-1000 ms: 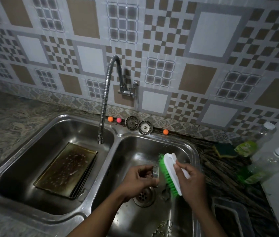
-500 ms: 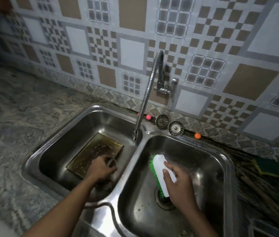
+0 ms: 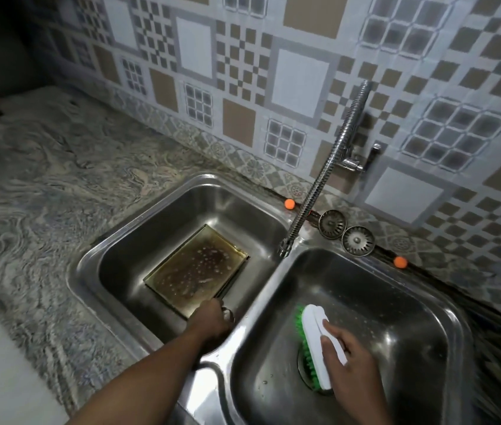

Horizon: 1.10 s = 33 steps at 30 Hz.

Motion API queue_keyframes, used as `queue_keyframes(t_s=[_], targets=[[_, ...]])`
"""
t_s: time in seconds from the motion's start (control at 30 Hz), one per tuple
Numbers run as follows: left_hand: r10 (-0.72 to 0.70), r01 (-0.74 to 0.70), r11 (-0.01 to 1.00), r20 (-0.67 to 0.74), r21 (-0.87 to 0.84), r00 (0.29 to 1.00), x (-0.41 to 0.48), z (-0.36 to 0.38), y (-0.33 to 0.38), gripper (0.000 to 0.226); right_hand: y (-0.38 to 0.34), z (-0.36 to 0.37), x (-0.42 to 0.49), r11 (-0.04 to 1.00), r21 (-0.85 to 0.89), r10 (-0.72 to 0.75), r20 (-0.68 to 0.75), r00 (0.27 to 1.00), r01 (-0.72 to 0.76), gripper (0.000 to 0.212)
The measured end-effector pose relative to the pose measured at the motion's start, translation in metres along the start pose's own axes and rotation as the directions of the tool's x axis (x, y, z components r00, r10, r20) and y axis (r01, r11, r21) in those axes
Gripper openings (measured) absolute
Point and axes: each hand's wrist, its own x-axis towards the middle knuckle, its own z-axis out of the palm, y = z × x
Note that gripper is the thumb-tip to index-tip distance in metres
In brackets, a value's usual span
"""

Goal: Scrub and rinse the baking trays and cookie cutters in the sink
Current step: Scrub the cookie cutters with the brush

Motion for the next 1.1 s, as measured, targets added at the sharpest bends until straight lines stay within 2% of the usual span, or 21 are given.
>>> queue_keyframes(t_s=[0.17,0.33,0.47,0.57,0.63,0.77,0.93,1.1], targets=[[0.006,-0.006,1.000,0.027,0.004,1.000,0.005,0.004,0.004,0.041,0.007,-0.010,0.001,1.000,0.002,0.026,-0.021,0.999,-0.026,0.026],[0.045,-0.043,0.999,-0.097,0.025,0.994,-0.017,-0.017,0.037,0.045,0.013,-0.025,-0.002,0.999,-0.004,0.052,-0.080,0.995,-0.053,0.026],[0.205,-0.215,0.975,-0.138,-0.063,0.969,-0.037,-0.028,0.077,0.055,0.015,-0.053,-0.009,0.998,0.034,0.052,-0.156,0.986,-0.047,0.026],[0.373,-0.382,0.924,-0.198,-0.011,0.906,-0.053,-0.024,0.107,0.055,0.019,-0.088,-0.017,0.999,0.029,0.052,-0.275,0.960,-0.046,0.027],[0.458,-0.466,0.885,-0.152,-0.014,0.876,-0.070,-0.011,0.133,0.050,0.023,-0.116,-0.027,0.998,0.027,0.060,-0.365,0.929,-0.053,0.027],[0.575,-0.575,0.818,0.032,-0.003,0.817,-0.107,0.042,0.180,0.059,0.037,-0.172,-0.060,0.997,0.009,0.070,-0.512,0.856,-0.076,0.026],[0.582,-0.626,0.773,0.276,0.105,0.765,-0.132,0.124,0.203,0.054,0.065,-0.216,-0.115,0.967,-0.077,0.155,-0.579,0.801,-0.243,0.028],[0.533,-0.634,0.738,0.375,0.232,0.758,-0.126,0.166,0.208,0.036,0.098,-0.216,-0.146,0.921,-0.046,0.300,-0.550,0.780,-0.387,0.028]])
